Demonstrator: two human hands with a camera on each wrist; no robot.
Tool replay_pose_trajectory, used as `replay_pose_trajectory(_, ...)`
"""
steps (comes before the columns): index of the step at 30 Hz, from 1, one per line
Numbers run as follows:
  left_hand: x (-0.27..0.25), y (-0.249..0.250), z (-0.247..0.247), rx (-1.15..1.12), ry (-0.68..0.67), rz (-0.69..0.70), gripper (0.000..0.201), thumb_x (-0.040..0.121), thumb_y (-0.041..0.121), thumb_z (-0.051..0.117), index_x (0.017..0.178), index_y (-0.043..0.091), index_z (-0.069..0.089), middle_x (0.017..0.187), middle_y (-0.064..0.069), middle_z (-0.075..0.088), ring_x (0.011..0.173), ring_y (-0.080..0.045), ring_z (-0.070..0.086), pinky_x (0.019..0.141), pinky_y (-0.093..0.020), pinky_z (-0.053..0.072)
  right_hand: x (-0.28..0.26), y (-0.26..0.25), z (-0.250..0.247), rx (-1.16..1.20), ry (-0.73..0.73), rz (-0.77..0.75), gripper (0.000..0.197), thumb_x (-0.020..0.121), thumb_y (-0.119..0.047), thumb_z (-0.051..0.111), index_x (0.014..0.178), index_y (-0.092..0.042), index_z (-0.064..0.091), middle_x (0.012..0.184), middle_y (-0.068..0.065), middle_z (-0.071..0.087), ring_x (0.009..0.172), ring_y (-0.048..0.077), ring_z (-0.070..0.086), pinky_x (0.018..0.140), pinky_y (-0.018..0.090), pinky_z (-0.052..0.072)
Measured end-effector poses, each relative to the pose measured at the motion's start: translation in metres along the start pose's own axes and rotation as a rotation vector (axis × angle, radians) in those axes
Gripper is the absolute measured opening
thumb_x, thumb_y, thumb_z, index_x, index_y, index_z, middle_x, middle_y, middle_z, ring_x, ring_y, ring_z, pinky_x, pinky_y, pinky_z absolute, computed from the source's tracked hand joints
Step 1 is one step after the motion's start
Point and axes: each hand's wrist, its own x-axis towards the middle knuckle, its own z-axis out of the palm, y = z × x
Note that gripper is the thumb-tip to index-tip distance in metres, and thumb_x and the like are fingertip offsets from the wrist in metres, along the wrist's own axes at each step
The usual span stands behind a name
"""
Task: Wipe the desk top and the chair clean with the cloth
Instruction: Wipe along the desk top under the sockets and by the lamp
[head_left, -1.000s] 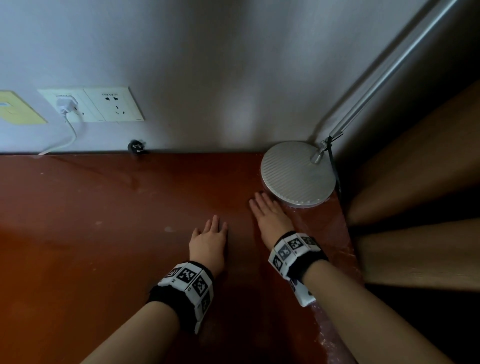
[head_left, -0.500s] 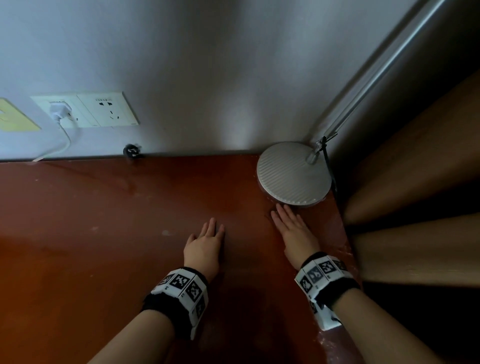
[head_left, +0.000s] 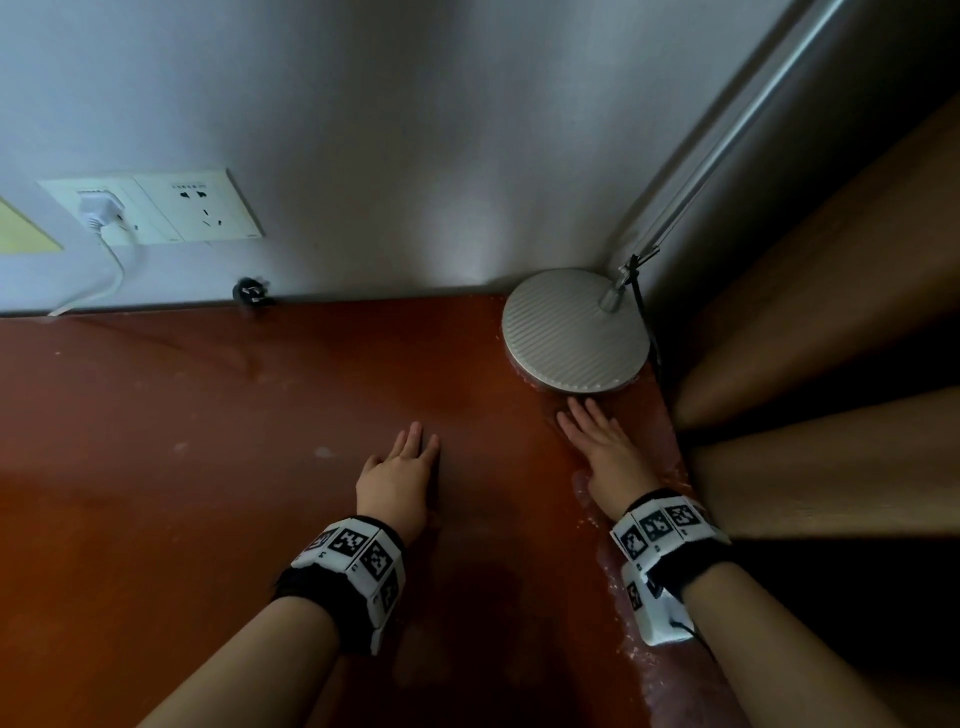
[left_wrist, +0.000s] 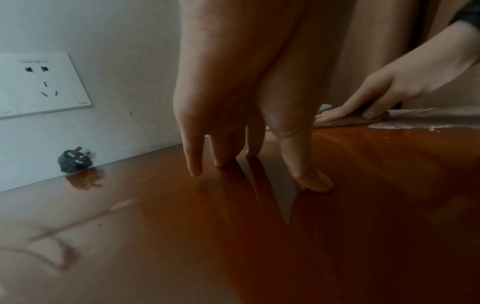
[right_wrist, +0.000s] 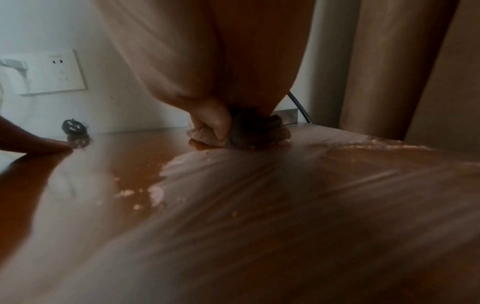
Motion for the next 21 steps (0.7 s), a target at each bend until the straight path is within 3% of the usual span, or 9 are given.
replay_pose_trajectory(6,-0.005,-0.001,0.003,-0.004,-0.008,-0.005,0.093,0.087,0.028,0.065,0.152,0.023,0.000,0.159,-0.002,-0.014,0.147,-0.015,-0.004,0.118,-0.038,0.012,-0.004,0.026,0.001,0.040,0.065,0.194,0.085,0.078,0.014,0.041,0.149,-0.020,0.009,0.158,0.001,-0.006,0.144,0.017,-0.009,0.115,0.033,-0.006)
replay_pose_trajectory(11,-0.006,0.001,-0.001,0.036,-0.043,-0.022,0.092,0.088,0.031,0.064,0.152,0.021,-0.001,0.159,-0.004,-0.012,0.147,-0.018,-0.003,0.118,-0.039,0.011,0.007,0.043,-0.011,0.074,0.084,0.361,0.083,0.079,0.011,0.044,0.149,-0.017,0.010,0.158,0.005,-0.005,0.144,0.023,-0.007,0.117,0.040,0.004)
replay_pose_trajectory(13,-0.006,0.006,-0.006,0.078,-0.060,-0.037,0.086,0.091,0.025,0.060,0.152,0.017,0.000,0.159,-0.007,-0.009,0.147,-0.022,0.000,0.119,-0.041,0.011,0.004,0.025,-0.004,0.005,0.066,0.322,0.082,0.081,0.007,0.044,0.150,-0.019,0.007,0.157,0.004,-0.008,0.144,0.026,-0.007,0.117,0.042,0.006)
replay_pose_trajectory(17,0.002,0.023,-0.015,0.111,-0.071,-0.083,0.069,0.094,0.006,0.044,0.151,0.008,0.006,0.159,-0.013,-0.001,0.146,-0.028,0.006,0.118,-0.042,0.015,-0.011,0.013,0.011,0.011,0.007,0.032,0.084,0.081,0.010,0.041,0.149,-0.020,0.003,0.156,0.000,-0.011,0.144,0.018,-0.014,0.114,0.030,-0.009)
replay_pose_trajectory(19,0.006,0.029,-0.017,0.136,-0.058,-0.088,0.065,0.094,0.007,0.044,0.150,0.004,0.012,0.157,-0.014,0.006,0.145,-0.029,0.012,0.117,-0.041,0.019,-0.003,0.036,0.001,0.037,0.025,0.092,0.090,0.075,0.017,0.041,0.149,-0.020,0.006,0.157,0.001,-0.008,0.144,0.018,-0.011,0.115,0.030,-0.005)
replay_pose_trajectory(21,0.007,0.029,-0.018,0.157,-0.049,-0.084,0.065,0.094,0.007,0.045,0.150,0.004,0.013,0.157,-0.014,0.006,0.145,-0.028,0.012,0.116,-0.040,0.019,0.007,0.056,-0.014,0.104,0.085,0.246,0.088,0.075,0.019,0.038,0.149,-0.018,0.008,0.158,0.003,-0.005,0.145,0.020,-0.007,0.116,0.031,0.003)
